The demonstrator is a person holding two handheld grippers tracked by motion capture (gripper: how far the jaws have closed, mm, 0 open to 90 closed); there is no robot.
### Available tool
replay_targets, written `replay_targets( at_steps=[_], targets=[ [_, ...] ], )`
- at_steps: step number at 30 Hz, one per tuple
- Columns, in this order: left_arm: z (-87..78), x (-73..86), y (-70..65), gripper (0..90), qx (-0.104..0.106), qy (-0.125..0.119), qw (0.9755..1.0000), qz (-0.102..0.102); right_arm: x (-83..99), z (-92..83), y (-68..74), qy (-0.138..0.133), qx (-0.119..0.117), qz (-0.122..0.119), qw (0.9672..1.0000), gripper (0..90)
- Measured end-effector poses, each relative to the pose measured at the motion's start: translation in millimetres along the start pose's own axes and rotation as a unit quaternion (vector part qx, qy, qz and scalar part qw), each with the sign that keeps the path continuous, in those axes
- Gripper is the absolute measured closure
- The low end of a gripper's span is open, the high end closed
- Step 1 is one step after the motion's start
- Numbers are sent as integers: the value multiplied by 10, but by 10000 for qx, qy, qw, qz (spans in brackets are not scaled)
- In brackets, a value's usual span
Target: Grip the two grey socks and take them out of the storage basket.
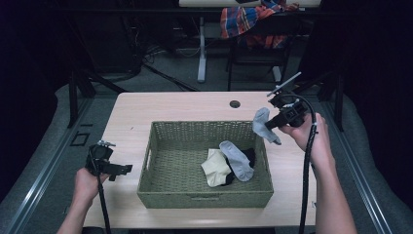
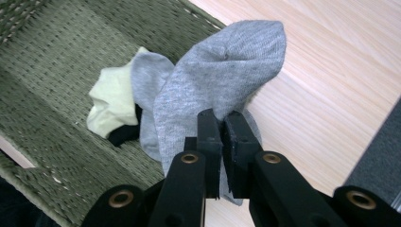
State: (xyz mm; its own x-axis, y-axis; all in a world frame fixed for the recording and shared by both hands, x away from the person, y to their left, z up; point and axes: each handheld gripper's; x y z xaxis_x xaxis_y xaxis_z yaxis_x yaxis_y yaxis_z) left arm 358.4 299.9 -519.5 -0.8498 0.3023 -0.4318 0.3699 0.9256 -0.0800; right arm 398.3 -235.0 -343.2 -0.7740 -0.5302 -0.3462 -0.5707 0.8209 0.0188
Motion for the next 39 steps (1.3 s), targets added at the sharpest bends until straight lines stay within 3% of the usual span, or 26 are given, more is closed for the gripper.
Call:
replay_targets(
  at_steps=[11,20,25,39],
  targets=[
    [0,-5,-3,2,10,7,10000,21,138,-23,-208,32,76,304,9995,866],
    [-1,-15,-4,2,36,22,10000,30,266,47,-412,249,224,586,9977,867],
    [-3,-16,-7,2,19,-15,10000,30,357,146,-555,394,225,816,9956,868],
    [-5,-20,-6,2,30,4,10000,34,490,467,-822,635,168,1156,9911,868]
  ],
)
Point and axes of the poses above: each handheld gripper's, and its own axes: z roughly forward along the jaws, x roughly out of its underside, y roughly to its left, and after that the axes turned 5 degrees about y, right-handed
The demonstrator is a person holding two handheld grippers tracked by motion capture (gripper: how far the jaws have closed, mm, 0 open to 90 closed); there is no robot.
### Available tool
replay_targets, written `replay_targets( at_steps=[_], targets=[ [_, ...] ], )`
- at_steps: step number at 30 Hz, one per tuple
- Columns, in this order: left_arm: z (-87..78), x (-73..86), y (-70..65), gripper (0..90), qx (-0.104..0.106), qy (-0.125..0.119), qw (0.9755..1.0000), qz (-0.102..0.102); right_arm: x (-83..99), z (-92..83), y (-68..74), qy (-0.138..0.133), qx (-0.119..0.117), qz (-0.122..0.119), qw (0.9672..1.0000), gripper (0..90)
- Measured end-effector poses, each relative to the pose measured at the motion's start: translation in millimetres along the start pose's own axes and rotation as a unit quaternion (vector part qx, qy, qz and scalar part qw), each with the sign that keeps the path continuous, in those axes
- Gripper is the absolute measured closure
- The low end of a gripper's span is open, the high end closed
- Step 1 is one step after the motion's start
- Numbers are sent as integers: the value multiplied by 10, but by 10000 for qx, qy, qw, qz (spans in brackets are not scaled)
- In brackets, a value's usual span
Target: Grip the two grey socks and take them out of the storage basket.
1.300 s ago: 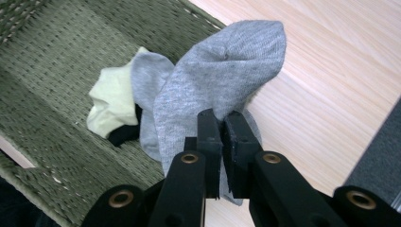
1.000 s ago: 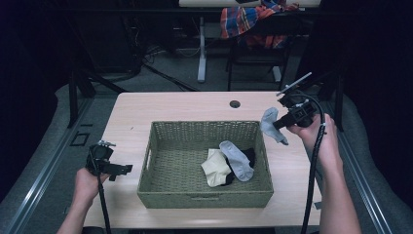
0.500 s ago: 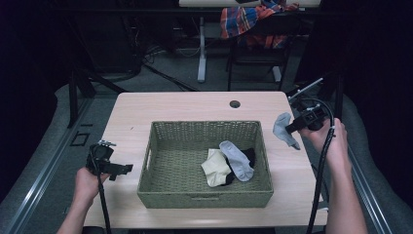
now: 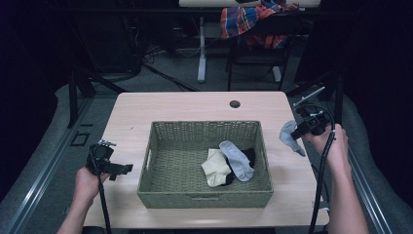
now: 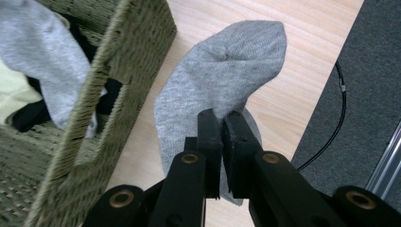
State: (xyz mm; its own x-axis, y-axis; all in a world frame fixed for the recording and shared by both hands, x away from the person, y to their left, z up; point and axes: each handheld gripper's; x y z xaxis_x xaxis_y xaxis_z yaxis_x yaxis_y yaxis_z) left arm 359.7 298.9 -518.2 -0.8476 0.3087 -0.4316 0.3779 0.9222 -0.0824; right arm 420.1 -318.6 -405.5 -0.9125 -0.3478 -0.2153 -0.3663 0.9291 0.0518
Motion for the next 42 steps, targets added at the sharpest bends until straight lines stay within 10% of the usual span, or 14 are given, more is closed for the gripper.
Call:
replay_targets(
  at_steps=[15,36,42],
  targets=[
    [-9,-4,-1,2,1,-14,10000,9,-88,685,-35,719,-39,3,9974,869],
    [-6,-6,1,2,8,-16,10000,6,-97,1109,-32,1285,-144,-96,9916,859],
    [-7,-4,1,2,12,-17,10000,3,-110,871,-24,900,-140,-80,9958,591]
  ],
)
Point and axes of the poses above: each handheld gripper's, and its own axes: z roughly forward along the jaws, x roughly out of its underside, y roughly to its left, and after that the axes turned 5 degrees about y, right-handed
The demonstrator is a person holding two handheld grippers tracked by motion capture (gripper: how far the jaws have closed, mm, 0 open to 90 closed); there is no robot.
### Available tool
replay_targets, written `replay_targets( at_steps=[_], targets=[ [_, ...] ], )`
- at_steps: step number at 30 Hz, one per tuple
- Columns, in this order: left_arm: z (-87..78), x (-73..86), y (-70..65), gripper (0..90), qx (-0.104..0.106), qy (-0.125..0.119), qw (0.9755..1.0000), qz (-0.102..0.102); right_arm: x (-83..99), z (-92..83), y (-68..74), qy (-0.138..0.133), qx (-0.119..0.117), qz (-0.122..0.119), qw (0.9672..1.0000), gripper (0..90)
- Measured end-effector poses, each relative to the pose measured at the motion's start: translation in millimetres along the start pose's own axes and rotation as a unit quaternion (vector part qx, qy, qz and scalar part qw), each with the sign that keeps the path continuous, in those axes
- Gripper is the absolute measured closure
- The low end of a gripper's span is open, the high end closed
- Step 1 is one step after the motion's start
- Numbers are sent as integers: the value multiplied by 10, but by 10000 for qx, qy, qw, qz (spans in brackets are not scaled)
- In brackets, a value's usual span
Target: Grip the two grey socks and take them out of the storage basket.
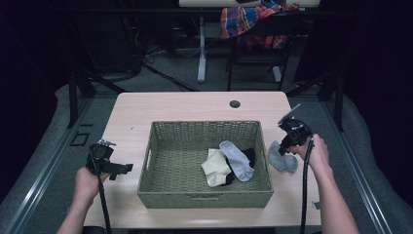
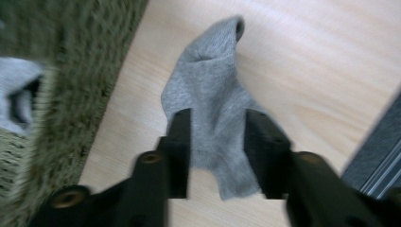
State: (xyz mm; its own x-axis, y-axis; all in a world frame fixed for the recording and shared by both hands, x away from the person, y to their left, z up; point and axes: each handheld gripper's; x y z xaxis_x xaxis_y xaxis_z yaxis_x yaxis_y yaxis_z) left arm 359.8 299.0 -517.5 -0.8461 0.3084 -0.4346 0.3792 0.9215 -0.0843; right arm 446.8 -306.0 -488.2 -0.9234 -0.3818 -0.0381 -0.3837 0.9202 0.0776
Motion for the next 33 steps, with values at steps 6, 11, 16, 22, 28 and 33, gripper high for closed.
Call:
replay_targets(
  at_steps=[6,11,16,22,28,33],
  targets=[
    [1,-1,-3,2,-5,-11,10000,3,89,-396,56,-485,49,-87,9988,372],
    [1,-3,-2,2,10,2,10000,4,129,-652,229,-765,76,-283,9966,205],
    [2,-3,-3,2,17,3,10000,7,116,-800,506,-888,228,-657,9936,131],
    [0,0,-2,2,11,10,10000,9,70,-866,825,-1034,183,-1076,9886,28],
    [11,-1,-7,2,-1,-4,10000,6,3,-812,1063,-1024,78,-1356,9854,0],
    [11,0,-6,2,-13,-4,10000,1,-69,-748,1240,-1073,-37,-1589,9814,0]
  ],
)
Point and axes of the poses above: each handheld gripper's, and its own axes: z roughly forward along the jaws, x roughly out of its underside, y roughly to its left, and after that the axes turned 5 degrees about y, right-handed
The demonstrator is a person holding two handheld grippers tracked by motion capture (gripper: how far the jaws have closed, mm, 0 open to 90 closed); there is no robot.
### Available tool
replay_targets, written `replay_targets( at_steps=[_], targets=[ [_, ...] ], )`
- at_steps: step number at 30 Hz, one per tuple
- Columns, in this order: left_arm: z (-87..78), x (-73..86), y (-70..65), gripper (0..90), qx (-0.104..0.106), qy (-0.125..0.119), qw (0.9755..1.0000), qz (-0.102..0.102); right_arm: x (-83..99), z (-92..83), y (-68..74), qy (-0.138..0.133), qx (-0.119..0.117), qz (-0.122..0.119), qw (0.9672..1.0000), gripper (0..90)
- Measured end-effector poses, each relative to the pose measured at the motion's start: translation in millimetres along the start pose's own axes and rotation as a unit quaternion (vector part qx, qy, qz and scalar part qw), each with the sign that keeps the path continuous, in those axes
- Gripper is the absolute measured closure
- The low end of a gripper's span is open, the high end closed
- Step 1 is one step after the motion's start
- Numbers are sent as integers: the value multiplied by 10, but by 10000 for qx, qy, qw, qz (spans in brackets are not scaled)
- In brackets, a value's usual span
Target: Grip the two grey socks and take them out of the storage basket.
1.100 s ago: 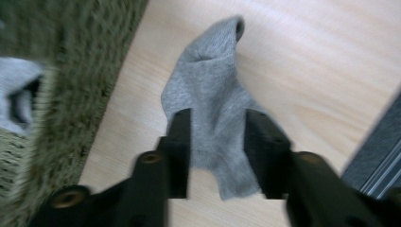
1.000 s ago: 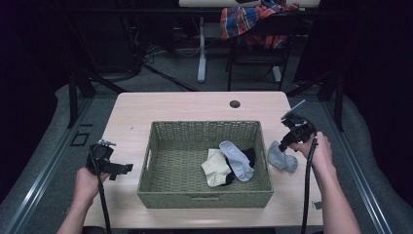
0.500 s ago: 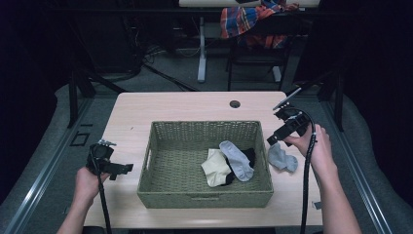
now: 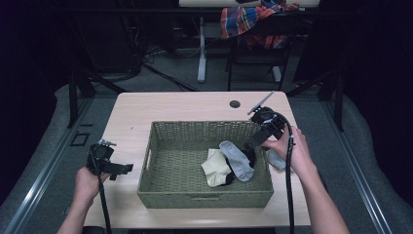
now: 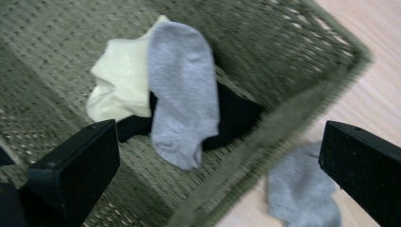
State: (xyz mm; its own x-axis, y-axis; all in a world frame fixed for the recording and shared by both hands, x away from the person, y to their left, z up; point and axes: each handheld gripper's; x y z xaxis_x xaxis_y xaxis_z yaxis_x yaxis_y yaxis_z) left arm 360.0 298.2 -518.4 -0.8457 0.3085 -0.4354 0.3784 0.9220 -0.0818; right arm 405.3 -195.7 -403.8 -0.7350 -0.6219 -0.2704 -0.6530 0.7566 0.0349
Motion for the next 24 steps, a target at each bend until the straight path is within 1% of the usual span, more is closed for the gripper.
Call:
replay_targets(
  at_steps=[3,6,7,10,11,13,16,17,18,19,20,21,22,24],
  targets=[
    [2,-1,-1,2,4,0,10000,2,-52,53,77,-48,-79,-88,9999,0],
    [-2,-1,-3,2,2,0,10000,7,-106,135,139,-7,-152,-167,9997,11],
    [-5,-1,-2,2,7,7,10000,11,-123,173,159,35,-137,-209,9997,12],
    [-7,1,3,2,11,13,10000,12,-172,307,203,194,-240,-338,9990,33],
    [-5,3,2,2,4,-9,10000,8,-186,358,219,242,-228,-323,9989,42],
    [-6,5,2,2,9,-13,10000,-1,-213,448,239,333,-290,-369,9983,63],
    [-5,7,4,2,13,-11,10000,0,-252,560,253,462,-244,-465,9976,135],
    [-6,9,4,2,11,-16,10000,-3,-259,602,260,431,-273,-404,9979,148],
    [-7,9,5,2,8,-17,10000,-3,-276,642,262,538,-262,-415,9973,159],
    [-11,9,8,2,16,-1,10000,-1,-278,672,267,533,-220,-423,9974,171],
    [-11,9,9,2,14,-2,10000,-3,-288,713,278,625,-251,-424,9968,189],
    [-11,9,9,2,13,-4,10000,-3,-295,747,289,648,-262,-426,9966,203],
    [-11,8,8,2,16,-4,10000,-2,-300,770,290,662,-212,-460,9965,219],
    [-7,8,2,2,13,-16,10000,2,-321,822,304,778,-221,-474,9956,257]
  ],
)
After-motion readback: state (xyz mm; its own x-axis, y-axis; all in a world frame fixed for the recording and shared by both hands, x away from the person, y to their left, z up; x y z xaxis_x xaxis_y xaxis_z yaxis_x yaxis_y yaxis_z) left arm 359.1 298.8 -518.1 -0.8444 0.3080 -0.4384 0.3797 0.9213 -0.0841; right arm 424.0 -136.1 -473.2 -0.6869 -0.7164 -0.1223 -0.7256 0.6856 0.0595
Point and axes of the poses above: each handheld gripper's, and its own axes: z roughly forward along the jaws, x roughly out of its underside, y roughly to its left, and after that the axes turned 5 degrees about y, right-handed
